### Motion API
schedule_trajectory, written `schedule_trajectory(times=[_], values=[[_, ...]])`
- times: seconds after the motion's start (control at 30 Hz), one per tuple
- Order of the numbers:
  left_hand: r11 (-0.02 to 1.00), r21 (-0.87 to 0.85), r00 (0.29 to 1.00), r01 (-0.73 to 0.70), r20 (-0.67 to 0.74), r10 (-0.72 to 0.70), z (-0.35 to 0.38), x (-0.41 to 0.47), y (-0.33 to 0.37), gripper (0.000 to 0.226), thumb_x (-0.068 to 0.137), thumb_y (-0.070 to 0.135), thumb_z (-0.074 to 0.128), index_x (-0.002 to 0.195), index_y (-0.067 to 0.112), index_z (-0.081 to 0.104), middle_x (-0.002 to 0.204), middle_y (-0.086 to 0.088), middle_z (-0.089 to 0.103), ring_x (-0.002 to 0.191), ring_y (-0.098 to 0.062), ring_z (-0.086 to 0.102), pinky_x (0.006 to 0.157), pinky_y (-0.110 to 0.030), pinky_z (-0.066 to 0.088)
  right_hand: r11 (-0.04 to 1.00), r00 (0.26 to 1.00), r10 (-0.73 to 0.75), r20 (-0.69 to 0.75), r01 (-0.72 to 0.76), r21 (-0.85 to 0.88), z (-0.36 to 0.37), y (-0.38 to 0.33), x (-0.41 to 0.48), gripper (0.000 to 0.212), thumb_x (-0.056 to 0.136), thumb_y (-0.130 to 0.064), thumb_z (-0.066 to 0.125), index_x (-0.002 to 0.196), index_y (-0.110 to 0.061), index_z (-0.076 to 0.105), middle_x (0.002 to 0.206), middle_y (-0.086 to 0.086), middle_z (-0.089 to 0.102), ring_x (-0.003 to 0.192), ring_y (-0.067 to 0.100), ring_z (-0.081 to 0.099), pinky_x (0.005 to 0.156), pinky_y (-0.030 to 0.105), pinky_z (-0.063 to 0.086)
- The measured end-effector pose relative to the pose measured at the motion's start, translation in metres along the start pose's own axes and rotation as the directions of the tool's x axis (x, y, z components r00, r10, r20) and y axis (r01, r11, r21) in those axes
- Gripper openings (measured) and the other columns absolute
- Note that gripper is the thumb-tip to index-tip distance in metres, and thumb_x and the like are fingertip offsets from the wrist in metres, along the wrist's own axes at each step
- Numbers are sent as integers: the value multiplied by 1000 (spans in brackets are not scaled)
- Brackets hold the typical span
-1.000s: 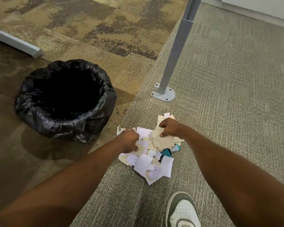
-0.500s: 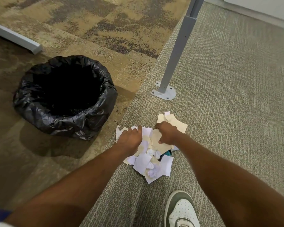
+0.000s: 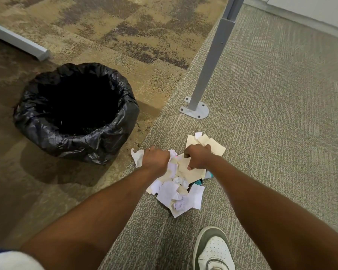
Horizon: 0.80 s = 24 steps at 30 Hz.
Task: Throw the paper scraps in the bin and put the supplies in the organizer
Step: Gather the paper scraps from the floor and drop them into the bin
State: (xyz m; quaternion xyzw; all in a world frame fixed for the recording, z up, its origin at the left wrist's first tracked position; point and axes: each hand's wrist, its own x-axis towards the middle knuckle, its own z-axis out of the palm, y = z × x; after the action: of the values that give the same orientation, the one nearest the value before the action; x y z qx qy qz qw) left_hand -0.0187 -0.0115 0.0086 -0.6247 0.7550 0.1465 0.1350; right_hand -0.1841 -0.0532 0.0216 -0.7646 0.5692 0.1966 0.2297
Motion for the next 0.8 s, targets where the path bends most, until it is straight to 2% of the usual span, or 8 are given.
schedule_trajectory(times=[0.13, 0.17, 0.23, 0.27, 0.37, 0.5, 0.67, 0.8], values=[[997, -71, 1000, -14, -7, 13, 2, 3, -3, 39, 79, 20, 68, 117, 23, 56, 116, -8, 62, 114, -31, 46, 92, -37, 35, 999, 999, -9, 50, 7, 38, -3, 3, -1, 34, 68, -20, 78, 96, -16, 59, 104, 3, 61, 103, 25, 51, 83, 37, 32], [993, -112, 1000, -21, 3, 22, 1, 4, -4, 42, 78, 22, 70, 117, 24, 57, 117, -6, 62, 114, -31, 47, 92, -37, 35, 998, 997, -31, 68, 27, 56, -4, 3, -2, 27, 68, -17, 79, 84, -16, 56, 95, 3, 59, 95, 25, 51, 75, 33, 33], [980, -195, 999, -35, 25, 41, -3, 6, -7, 43, 76, 25, 75, 117, 24, 60, 117, -4, 64, 113, -30, 51, 89, -35, 39, 993, 993, -67, 97, 57, 106, -8, 4, -2, 33, 67, -11, 78, 68, -14, 45, 78, 2, 50, 82, 22, 47, 58, 28, 29], [971, -236, 998, -37, 39, 47, -5, 6, -9, 43, 76, 25, 76, 116, 23, 61, 116, -4, 66, 111, -30, 55, 87, -34, 42, 991, 992, -69, 102, 57, 119, -10, 5, -2, 33, 67, -10, 78, 70, -12, 45, 77, 3, 49, 80, 22, 46, 55, 28, 28], [934, -357, 996, -18, 79, 49, -11, 5, -12, 38, 77, 19, 76, 112, 18, 61, 113, -7, 66, 102, -31, 61, 80, -37, 50, 991, 992, -76, 104, 64, 115, -17, 6, -2, 28, 68, -11, 77, 83, -2, 55, 85, 9, 55, 83, 25, 51, 65, 31, 35], [910, -411, 994, -50, 64, 84, -16, 0, -18, 38, 76, 15, 76, 111, 13, 60, 115, -9, 63, 104, -33, 58, 81, -42, 50, 990, 990, -99, 102, 88, 108, -29, 5, 0, 42, 68, -14, 78, 101, 4, 61, 101, 16, 62, 95, 32, 56, 72, 33, 42], [915, -388, 994, -110, -18, 112, -26, -5, -24, 34, 79, 15, 71, 109, 14, 56, 113, -10, 61, 99, -33, 56, 66, -34, 40, 990, 988, -114, 107, 104, 92, -52, 0, 2, 42, 67, -15, 80, 103, -2, 63, 105, 12, 63, 94, 25, 54, 74, 28, 41], [911, -395, 991, -121, -94, 91, -47, -12, -28, 31, 78, 14, 69, 106, 14, 56, 103, -10, 62, 92, -33, 58, 60, -32, 39, 984, 985, -144, 96, 132, 121, -85, -7, -1, 39, 66, -13, 81, 100, -5, 64, 94, 7, 60, 91, 26, 55, 71, 27, 40]])
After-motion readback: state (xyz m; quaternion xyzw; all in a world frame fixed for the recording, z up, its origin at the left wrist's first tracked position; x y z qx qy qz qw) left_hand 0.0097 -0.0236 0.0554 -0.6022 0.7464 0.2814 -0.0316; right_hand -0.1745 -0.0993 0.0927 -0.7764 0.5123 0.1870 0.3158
